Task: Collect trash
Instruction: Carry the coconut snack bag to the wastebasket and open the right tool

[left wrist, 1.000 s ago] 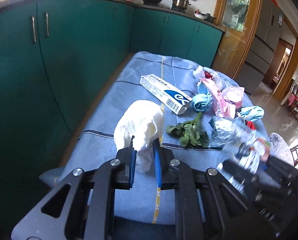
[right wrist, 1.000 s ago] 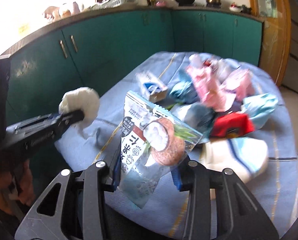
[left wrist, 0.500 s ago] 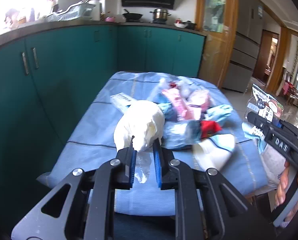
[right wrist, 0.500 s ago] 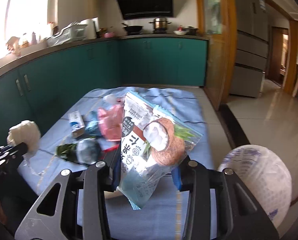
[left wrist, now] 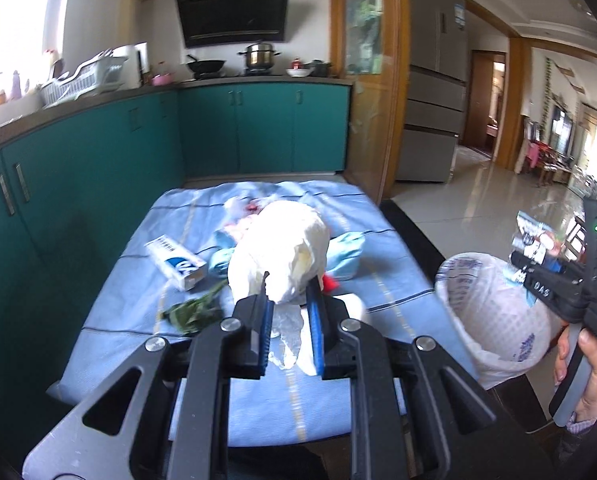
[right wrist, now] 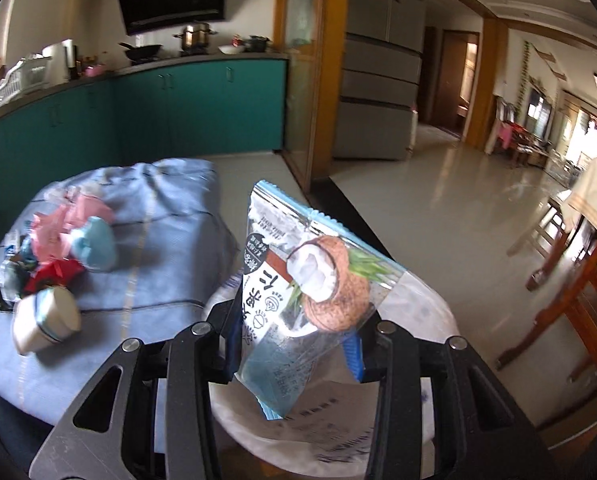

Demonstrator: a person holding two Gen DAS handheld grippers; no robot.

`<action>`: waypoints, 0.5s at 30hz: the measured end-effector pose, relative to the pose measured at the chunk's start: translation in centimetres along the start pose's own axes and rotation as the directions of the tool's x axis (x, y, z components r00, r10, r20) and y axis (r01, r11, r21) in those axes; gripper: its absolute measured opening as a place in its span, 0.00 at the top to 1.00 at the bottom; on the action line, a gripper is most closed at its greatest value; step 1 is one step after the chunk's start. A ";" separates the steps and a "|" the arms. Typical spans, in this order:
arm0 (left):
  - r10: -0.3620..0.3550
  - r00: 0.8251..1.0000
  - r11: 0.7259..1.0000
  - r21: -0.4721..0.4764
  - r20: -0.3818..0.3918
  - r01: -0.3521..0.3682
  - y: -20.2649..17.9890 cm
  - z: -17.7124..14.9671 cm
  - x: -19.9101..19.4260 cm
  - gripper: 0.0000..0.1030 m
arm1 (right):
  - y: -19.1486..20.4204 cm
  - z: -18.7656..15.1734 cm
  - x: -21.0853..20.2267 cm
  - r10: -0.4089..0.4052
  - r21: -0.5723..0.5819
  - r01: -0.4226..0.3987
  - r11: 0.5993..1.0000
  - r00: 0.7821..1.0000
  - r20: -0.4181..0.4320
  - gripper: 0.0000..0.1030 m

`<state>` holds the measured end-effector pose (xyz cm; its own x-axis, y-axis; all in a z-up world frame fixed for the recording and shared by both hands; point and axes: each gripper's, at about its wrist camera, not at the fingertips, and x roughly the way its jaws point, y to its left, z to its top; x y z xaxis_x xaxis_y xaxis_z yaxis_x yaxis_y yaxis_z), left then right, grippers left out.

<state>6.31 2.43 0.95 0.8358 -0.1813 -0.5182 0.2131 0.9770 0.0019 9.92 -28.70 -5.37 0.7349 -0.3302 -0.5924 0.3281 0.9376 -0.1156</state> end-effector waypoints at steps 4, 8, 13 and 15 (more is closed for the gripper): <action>-0.031 1.000 0.999 0.038 0.007 0.030 -2.4 0.5 0.0 0.83 | -2.1 -1.6 2.1 -0.033 0.020 0.035 0.999 0.997 -0.068 0.61; -0.058 0.998 0.995 0.079 0.004 0.058 -4.7 0.7 0.2 0.83 | -3.0 -2.5 3.5 -0.029 0.033 0.033 0.999 0.994 -0.106 0.61; -0.082 0.997 0.990 0.112 -0.006 0.082 -7.1 0.7 0.9 0.83 | -2.9 -2.9 4.6 -0.029 0.025 0.032 0.999 0.992 -0.124 0.60; -0.089 0.996 0.989 0.118 -0.008 0.089 -7.8 0.8 1.1 0.83 | -2.9 -2.9 4.9 -0.025 0.025 0.029 0.999 0.992 -0.126 0.54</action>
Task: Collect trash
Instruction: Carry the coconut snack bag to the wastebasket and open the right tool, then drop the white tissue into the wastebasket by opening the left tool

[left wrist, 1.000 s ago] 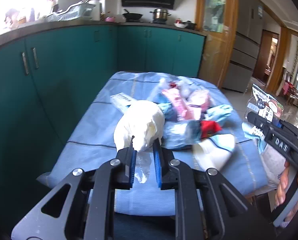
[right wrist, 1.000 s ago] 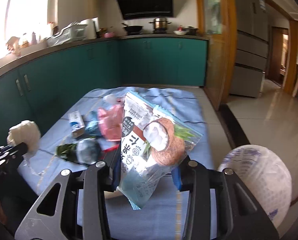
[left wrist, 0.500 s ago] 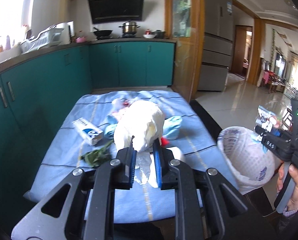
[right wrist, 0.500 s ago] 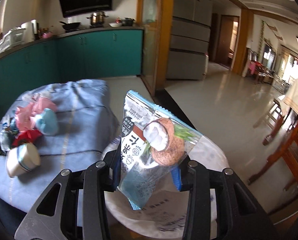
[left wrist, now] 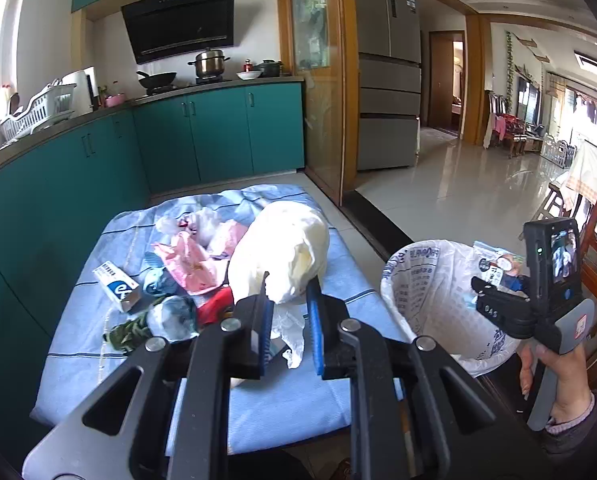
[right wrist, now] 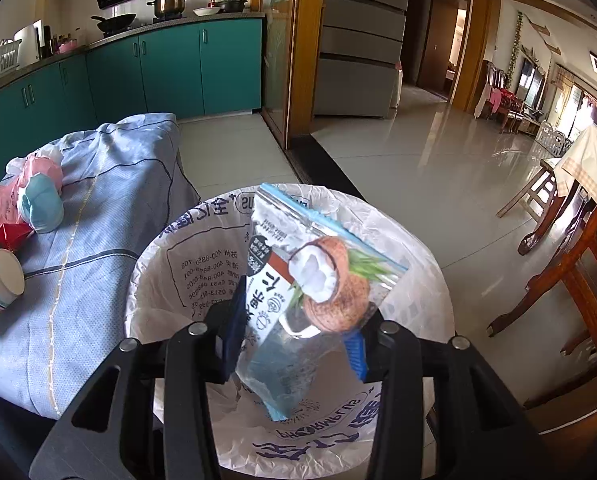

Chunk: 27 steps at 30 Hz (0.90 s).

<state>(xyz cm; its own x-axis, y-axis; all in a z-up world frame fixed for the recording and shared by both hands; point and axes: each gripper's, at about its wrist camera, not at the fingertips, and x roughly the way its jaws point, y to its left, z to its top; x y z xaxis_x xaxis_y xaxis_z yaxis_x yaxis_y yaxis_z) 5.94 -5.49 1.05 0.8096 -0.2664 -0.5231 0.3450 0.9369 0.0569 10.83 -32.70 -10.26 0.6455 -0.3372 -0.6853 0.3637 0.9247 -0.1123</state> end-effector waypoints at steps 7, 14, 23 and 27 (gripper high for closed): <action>-0.040 0.999 0.999 0.017 -0.029 0.040 -2.0 0.2 1.8 0.83 | -0.7 -0.1 -0.2 -0.006 0.017 0.006 1.000 1.000 0.026 0.37; -0.142 0.987 0.989 0.034 -0.069 0.144 -4.8 0.6 5.6 0.83 | -0.5 0.5 -2.6 -0.133 -0.041 0.139 0.989 0.984 0.117 0.30; -0.329 0.926 0.934 0.083 -0.184 0.348 -11.8 0.9 12.4 0.83 | -4.1 0.7 -3.6 -0.201 0.025 0.200 0.979 0.972 0.117 0.30; -0.387 0.895 0.908 0.075 -0.221 0.411 -13.8 0.2 14.7 0.74 | -4.9 0.5 -3.5 -0.212 0.035 0.210 0.977 0.971 0.107 0.30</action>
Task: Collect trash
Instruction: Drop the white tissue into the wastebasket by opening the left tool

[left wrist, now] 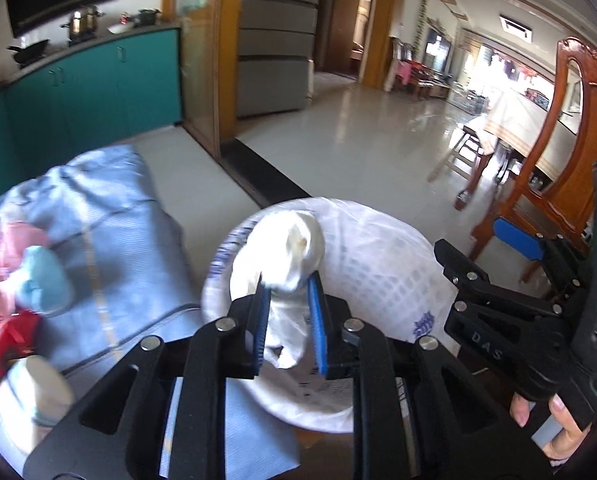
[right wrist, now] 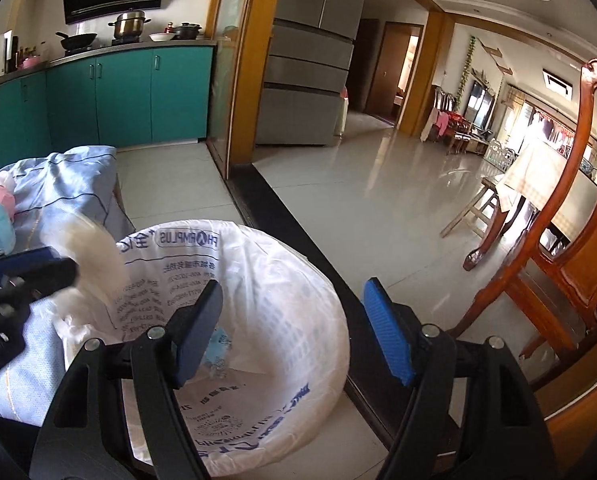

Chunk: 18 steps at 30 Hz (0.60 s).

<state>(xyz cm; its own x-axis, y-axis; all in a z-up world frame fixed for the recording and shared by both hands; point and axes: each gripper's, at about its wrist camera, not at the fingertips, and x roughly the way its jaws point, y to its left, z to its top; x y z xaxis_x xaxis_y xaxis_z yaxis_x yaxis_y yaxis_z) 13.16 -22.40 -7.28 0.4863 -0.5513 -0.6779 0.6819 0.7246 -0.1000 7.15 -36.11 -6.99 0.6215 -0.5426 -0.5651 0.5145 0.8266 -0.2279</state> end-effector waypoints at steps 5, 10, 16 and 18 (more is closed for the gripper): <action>0.013 1.000 1.000 -0.012 0.015 -0.013 0.1 -0.3 1.0 0.39 | -0.2 0.0 0.1 0.000 0.009 0.000 1.000 1.000 -0.001 0.30; 0.119 0.993 0.992 -0.040 0.028 -0.118 2.3 -0.6 -0.9 0.29 | 0.9 0.2 -0.2 0.028 -0.001 -0.028 1.000 1.000 0.006 0.30; 0.433 0.894 0.900 -0.102 0.115 -0.423 7.6 -2.1 -8.0 0.13 | 3.2 0.7 -0.4 0.120 -0.021 -0.120 0.993 0.993 -0.005 0.29; 0.548 0.828 0.835 -0.149 0.122 -0.530 10.5 -2.9 -10.8 0.09 | 4.4 0.8 -0.6 0.152 -0.034 -0.152 0.988 0.988 -0.004 0.26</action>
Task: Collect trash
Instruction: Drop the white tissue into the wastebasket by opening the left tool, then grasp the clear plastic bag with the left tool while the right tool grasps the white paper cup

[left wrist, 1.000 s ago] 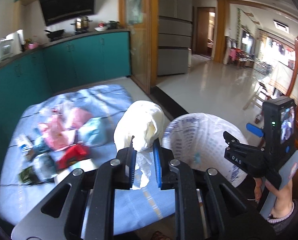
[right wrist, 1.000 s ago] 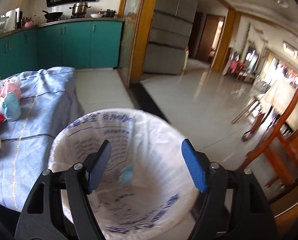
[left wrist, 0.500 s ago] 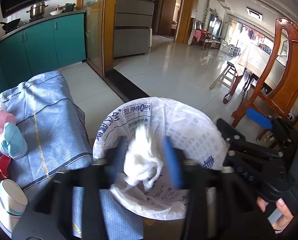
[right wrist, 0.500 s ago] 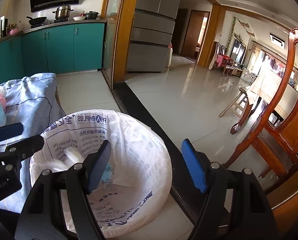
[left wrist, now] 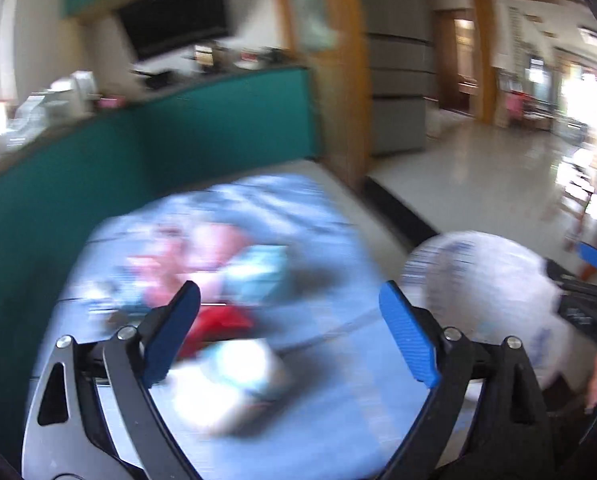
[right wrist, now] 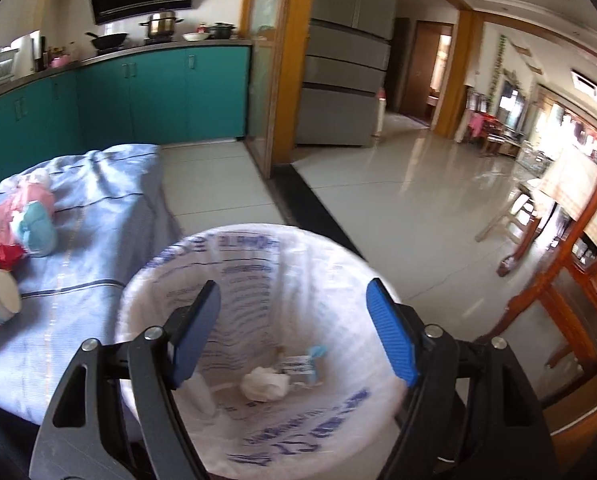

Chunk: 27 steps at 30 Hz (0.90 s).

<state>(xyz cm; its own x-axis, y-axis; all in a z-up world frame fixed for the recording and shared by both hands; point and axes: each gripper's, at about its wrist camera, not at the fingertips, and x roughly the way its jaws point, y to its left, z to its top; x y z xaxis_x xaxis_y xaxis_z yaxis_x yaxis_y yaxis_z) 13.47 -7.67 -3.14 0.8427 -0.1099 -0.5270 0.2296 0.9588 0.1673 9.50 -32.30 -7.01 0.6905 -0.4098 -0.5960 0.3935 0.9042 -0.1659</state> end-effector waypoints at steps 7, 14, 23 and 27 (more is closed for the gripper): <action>0.268 0.958 0.932 -0.227 -0.098 -0.284 13.0 -2.5 -1.1 0.07 | 7.5 0.8 0.2 0.207 -0.088 -0.211 0.973 0.977 -0.051 0.26; 0.303 0.936 0.903 -0.259 -0.178 -0.342 17.3 -5.8 -0.4 0.06 | 17.3 0.3 -0.5 0.446 -0.161 -0.474 0.866 0.877 -0.178 0.23; 0.275 0.933 0.892 -0.301 -0.232 -0.338 20.0 -8.7 -0.1 0.05 | 27.9 -0.9 -2.7 0.548 -0.267 -0.604 0.751 0.796 -0.257 0.12; 0.256 0.937 0.890 -0.322 -0.236 -0.324 20.8 -9.4 0.2 0.05 | 30.2 -1.7 -2.2 0.475 -0.325 -0.539 0.777 0.841 -0.259 0.12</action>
<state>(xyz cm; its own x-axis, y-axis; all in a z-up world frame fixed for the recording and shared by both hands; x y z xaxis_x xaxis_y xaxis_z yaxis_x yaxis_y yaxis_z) 13.85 14.70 -7.65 0.7336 0.2046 -0.6480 -0.2256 0.9728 0.0517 18.77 -3.91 -12.03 0.6105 0.1157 -0.7835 -0.2631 0.9627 -0.0628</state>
